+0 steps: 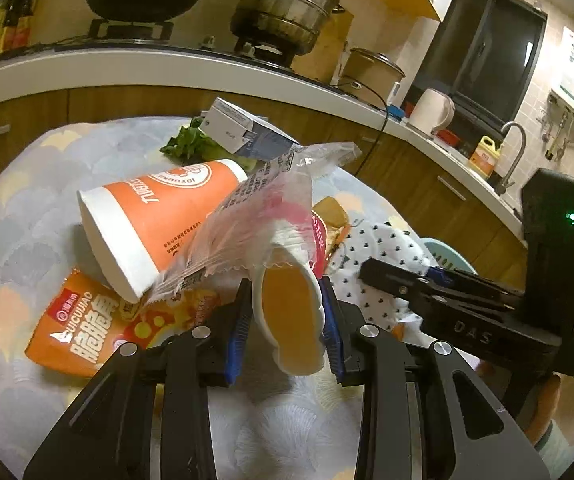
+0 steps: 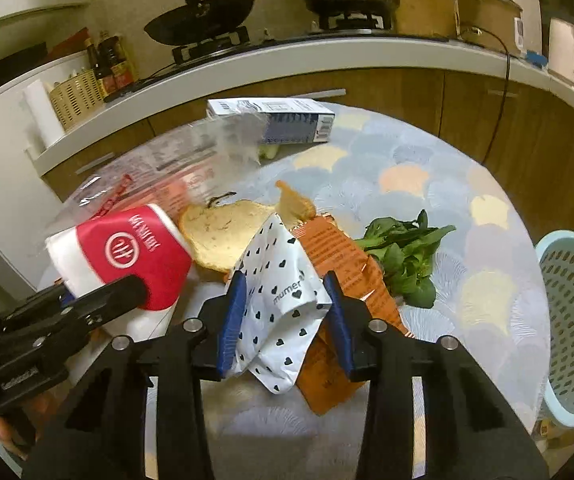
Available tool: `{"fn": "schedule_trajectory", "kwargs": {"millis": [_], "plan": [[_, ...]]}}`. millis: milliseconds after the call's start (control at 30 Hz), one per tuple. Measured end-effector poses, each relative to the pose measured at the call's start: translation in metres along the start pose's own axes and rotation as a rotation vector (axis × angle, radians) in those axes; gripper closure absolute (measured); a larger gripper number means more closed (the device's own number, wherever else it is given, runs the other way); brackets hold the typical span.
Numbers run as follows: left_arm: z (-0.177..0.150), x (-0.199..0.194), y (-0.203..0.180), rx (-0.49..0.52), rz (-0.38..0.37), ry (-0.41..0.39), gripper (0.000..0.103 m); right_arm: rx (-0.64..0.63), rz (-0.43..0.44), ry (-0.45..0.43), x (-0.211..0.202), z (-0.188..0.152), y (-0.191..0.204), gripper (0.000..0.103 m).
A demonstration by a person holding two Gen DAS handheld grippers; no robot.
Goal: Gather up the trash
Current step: 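Grasp the red-logo paper cup with the left tool while the right tool grasps the heart-print napkin, then carry both to the basket and open the right tool to drop the napkin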
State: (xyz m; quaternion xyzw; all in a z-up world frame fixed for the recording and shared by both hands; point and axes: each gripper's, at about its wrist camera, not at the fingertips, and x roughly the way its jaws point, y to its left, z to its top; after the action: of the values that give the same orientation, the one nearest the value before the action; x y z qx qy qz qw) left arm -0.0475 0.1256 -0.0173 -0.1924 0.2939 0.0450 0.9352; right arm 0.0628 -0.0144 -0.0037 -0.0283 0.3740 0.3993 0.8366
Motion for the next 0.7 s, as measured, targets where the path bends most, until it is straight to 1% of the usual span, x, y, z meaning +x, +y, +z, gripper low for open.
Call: {"fn": "schedule_trajectory", "kwargs": {"millis": [100, 167, 400, 700], "plan": [[0.000, -0.007, -0.006, -0.005, -0.021, -0.006, 0.072, 0.001, 0.004, -0.042, -0.017, -0.001, 0.001, 0.072], [0.000, -0.012, -0.012, 0.008, -0.022, -0.017, 0.072, 0.014, 0.007, -0.072, -0.031, 0.001, -0.002, 0.072], [0.011, -0.023, -0.049, 0.068, -0.055, -0.055, 0.072, 0.053, -0.022, -0.172, -0.079, 0.007, -0.025, 0.072], [0.031, -0.017, -0.085, 0.098, -0.083, -0.077, 0.072, 0.087, -0.069, -0.242, -0.119, 0.012, -0.060, 0.072]]}}
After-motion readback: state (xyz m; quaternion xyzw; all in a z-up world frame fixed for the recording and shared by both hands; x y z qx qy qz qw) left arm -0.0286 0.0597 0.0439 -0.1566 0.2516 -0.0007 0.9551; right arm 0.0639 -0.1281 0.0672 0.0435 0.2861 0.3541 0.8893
